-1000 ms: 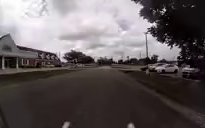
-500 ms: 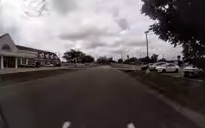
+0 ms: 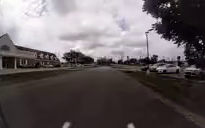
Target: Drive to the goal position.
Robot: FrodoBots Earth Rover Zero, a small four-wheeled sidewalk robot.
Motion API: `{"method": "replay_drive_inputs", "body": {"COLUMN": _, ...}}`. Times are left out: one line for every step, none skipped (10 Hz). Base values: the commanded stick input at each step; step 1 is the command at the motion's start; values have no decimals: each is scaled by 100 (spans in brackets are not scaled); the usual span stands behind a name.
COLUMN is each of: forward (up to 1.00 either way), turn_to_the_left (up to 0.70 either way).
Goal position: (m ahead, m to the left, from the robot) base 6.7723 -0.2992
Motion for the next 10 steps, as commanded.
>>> {"method": "replay_drive_inputs", "body": {"forward": 60, "turn_to_the_left": 9}}
{"method": "replay_drive_inputs", "body": {"forward": 60, "turn_to_the_left": 0}}
{"method": "replay_drive_inputs", "body": {"forward": 60, "turn_to_the_left": 0}}
{"method": "replay_drive_inputs", "body": {"forward": 60, "turn_to_the_left": 0}}
{"method": "replay_drive_inputs", "body": {"forward": 60, "turn_to_the_left": 0}}
{"method": "replay_drive_inputs", "body": {"forward": 60, "turn_to_the_left": 0}}
{"method": "replay_drive_inputs", "body": {"forward": 60, "turn_to_the_left": 0}}
{"method": "replay_drive_inputs", "body": {"forward": 60, "turn_to_the_left": 0}}
{"method": "replay_drive_inputs", "body": {"forward": 60, "turn_to_the_left": 0}}
{"method": "replay_drive_inputs", "body": {"forward": 60, "turn_to_the_left": 0}}
